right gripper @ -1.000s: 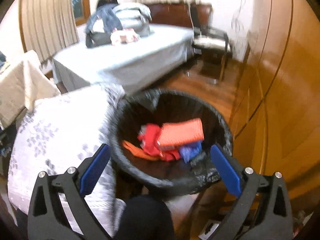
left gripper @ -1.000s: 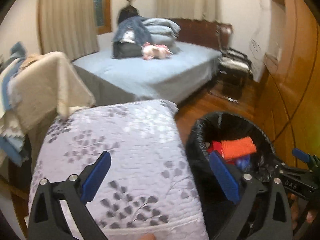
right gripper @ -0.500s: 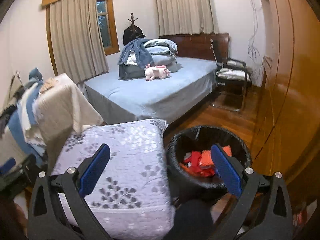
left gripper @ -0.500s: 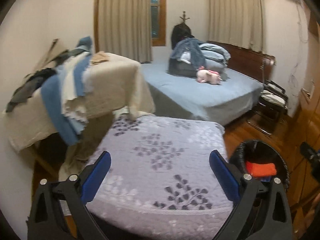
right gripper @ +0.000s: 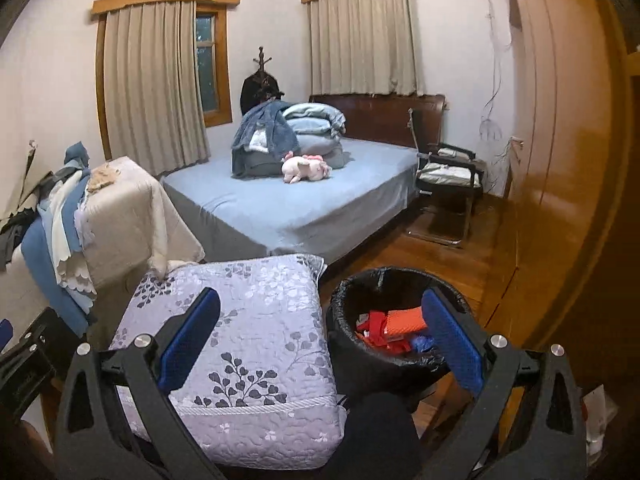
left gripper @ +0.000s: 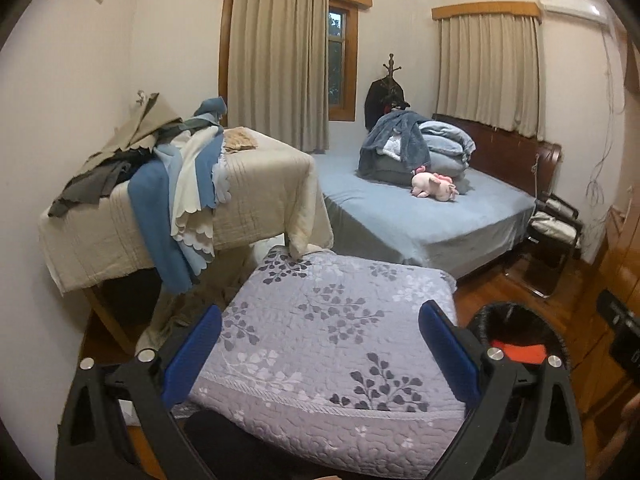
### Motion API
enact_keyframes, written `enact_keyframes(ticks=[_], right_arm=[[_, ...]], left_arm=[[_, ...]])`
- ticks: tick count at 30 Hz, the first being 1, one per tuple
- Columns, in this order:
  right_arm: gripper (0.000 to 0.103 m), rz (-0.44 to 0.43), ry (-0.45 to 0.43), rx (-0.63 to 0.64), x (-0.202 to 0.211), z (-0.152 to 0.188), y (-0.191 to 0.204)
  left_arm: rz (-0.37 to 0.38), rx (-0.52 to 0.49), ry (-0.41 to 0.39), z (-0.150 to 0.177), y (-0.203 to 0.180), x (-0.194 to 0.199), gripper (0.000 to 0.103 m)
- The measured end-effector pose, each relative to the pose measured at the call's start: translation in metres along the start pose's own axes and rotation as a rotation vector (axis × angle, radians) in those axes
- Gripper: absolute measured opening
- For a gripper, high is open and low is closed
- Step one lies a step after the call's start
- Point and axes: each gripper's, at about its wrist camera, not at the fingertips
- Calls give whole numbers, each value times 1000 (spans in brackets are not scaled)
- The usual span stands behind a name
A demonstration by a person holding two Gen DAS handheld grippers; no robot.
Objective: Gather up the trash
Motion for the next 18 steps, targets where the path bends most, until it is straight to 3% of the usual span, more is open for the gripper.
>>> enact_keyframes(ticks=[6,13,18], right_arm=[[98,110,-107,-75,35,2,-13],[98,116,-43,-59,23,15,-11],[98,129,-79,-66,24,13,-13]], left_arm=[[-43,-24,-65,3,-1,26,97],[-73,-24,-63,4,1,37,97],[-92,-7,-66,1,6,39,97]])
Point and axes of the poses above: each gripper's, at about its wrist camera, not at the fingertips, and x roughly against the way its jaws point, y to its left, z to its underside, and after that the axes turned 4 degrees about x, right-handed
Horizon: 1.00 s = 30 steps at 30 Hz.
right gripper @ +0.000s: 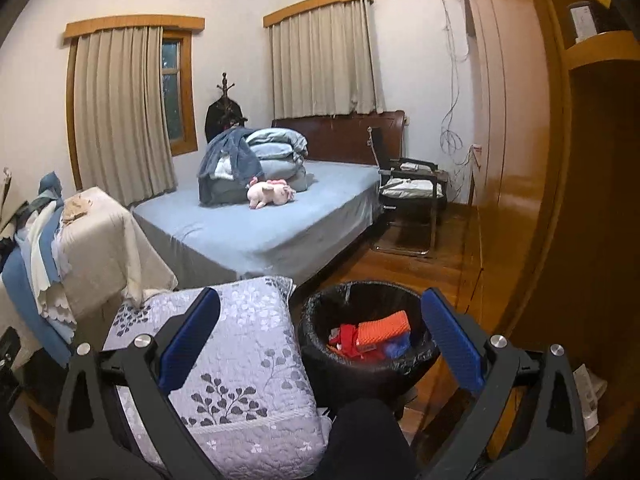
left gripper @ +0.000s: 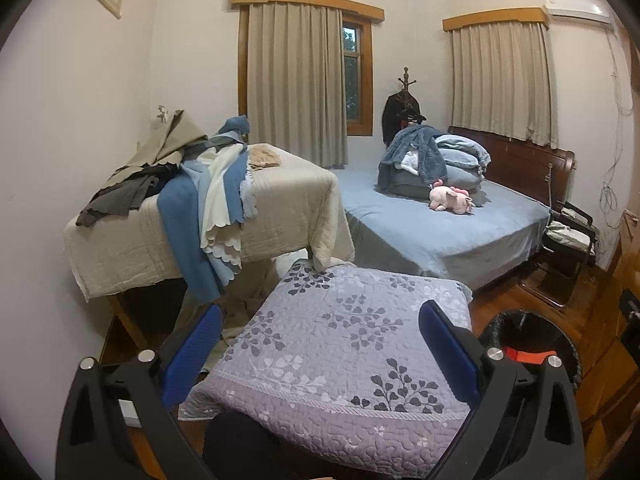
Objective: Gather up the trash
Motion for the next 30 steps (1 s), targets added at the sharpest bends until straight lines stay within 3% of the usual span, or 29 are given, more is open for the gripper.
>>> enact_keyframes(ticks=[15,30], right_arm=[[98,31,27,17,-36,1,7],[98,52,29,21,-47,-1,9]], left_arm=[[-6,9,0,-13,1,-21,97],[-6,19,7,-17,3,-27,97]])
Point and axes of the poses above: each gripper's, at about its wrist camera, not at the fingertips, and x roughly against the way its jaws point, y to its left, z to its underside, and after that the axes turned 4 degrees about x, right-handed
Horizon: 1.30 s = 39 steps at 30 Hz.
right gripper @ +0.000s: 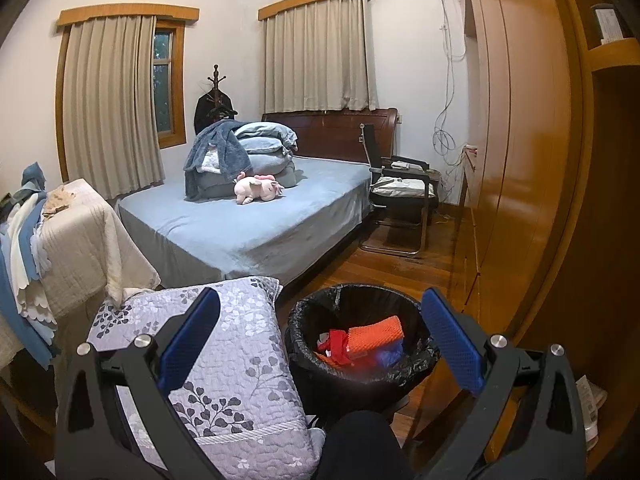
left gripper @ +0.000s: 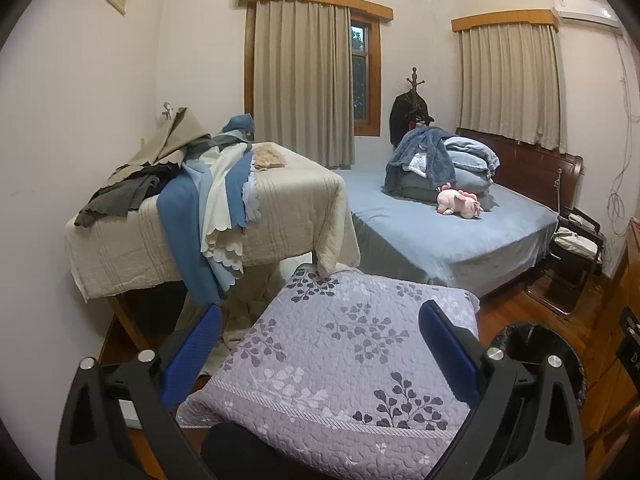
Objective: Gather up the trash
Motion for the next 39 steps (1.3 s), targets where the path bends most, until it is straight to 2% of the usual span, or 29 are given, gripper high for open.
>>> enact_keyframes(ticks=[39], right_arm=[[98,35,22,-31,-9,4,-9]], left_arm=[[6,-4,40,5,-3,-15,97]])
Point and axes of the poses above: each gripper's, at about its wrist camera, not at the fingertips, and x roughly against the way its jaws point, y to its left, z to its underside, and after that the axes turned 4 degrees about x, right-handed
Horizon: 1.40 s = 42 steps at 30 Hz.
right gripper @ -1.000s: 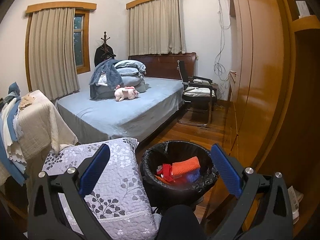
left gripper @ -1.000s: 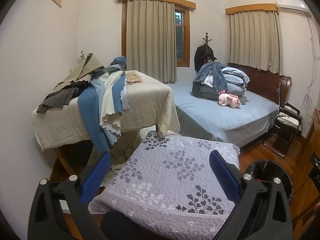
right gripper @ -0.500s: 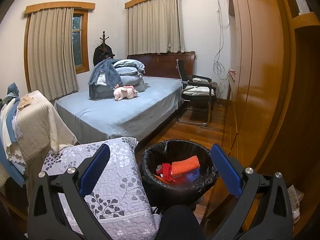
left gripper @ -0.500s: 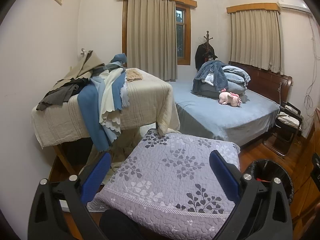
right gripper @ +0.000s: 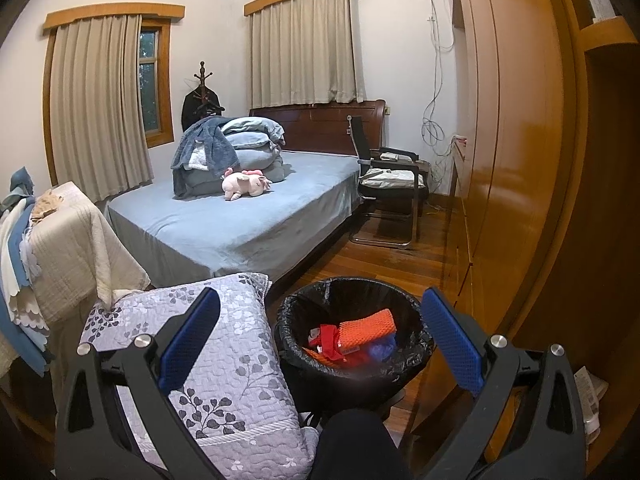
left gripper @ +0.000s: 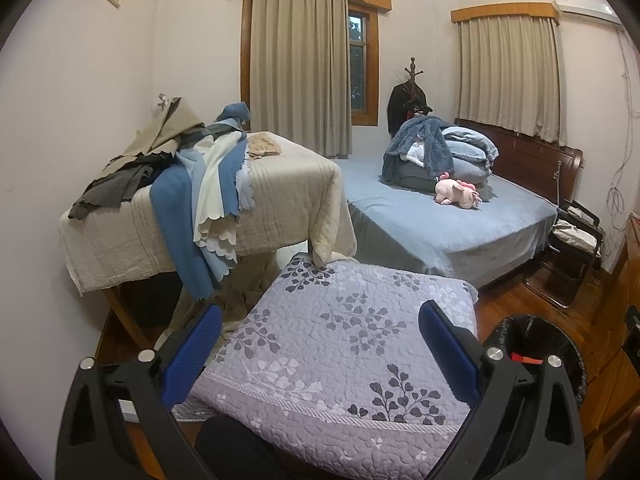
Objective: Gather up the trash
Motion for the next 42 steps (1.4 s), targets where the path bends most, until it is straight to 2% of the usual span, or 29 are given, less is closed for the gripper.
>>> enact_keyframes(ticks=[42], right_arm=[[98,8,3,1,-3,7,-4]], left_arm=[[7,-2,10,4,-8,-2,97]])
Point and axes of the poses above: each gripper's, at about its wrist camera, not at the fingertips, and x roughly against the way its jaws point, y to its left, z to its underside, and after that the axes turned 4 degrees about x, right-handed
